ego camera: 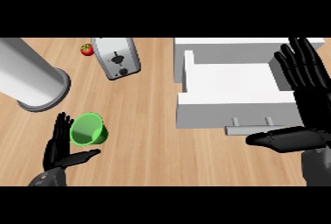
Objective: Pick up the cup, place it into the drawer and close the drawer
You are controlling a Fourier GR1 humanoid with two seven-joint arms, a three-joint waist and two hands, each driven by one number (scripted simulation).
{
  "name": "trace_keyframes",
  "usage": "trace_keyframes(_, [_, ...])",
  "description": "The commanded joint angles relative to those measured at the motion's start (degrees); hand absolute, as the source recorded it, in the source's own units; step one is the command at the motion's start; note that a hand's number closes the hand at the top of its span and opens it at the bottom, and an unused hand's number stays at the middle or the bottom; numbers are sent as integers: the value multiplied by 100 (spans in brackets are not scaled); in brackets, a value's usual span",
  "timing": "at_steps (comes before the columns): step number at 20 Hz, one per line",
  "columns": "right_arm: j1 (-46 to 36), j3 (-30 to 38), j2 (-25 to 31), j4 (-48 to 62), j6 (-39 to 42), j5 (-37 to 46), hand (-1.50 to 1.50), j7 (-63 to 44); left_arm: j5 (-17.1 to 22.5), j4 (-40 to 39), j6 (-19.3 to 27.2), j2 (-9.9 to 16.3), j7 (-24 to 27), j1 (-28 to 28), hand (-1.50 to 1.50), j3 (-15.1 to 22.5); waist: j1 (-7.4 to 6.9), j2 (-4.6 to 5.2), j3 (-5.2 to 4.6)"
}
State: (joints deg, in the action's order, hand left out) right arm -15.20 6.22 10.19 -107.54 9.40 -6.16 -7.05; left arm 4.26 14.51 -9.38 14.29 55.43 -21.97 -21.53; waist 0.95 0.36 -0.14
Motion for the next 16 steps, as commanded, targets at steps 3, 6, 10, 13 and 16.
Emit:
trace_keyframes(3, [-159, 64, 41, 60, 68, -156, -150, -100, -117, -502, 86, -33, 585, -253, -150, -2, 40, 19, -8])
trace_keyframes(6, [48, -73, 47, -227, 105, -38, -150, -143, -94, -489, 90, -9, 492, -409, -150, -20, 48, 10, -6])
trace_keyframes(10, [233, -95, 7, -169, 156, 1, -150, 46, -67, -529, -112, 37, 405, -578, -150, -54, 105, 27, -12])
trace_keyframes(13, [2, 90, 132, -74, 141, -84, -150, -85, -123, -587, -282, -244, 694, -308, -150, 27, 59, 24, -10])
trace_keyframes(16, [-253, 46, 28, 291, 37, 53, -150, 119, -101, -542, -778, -90, 511, -502, -150, 23, 73, 62, -21])
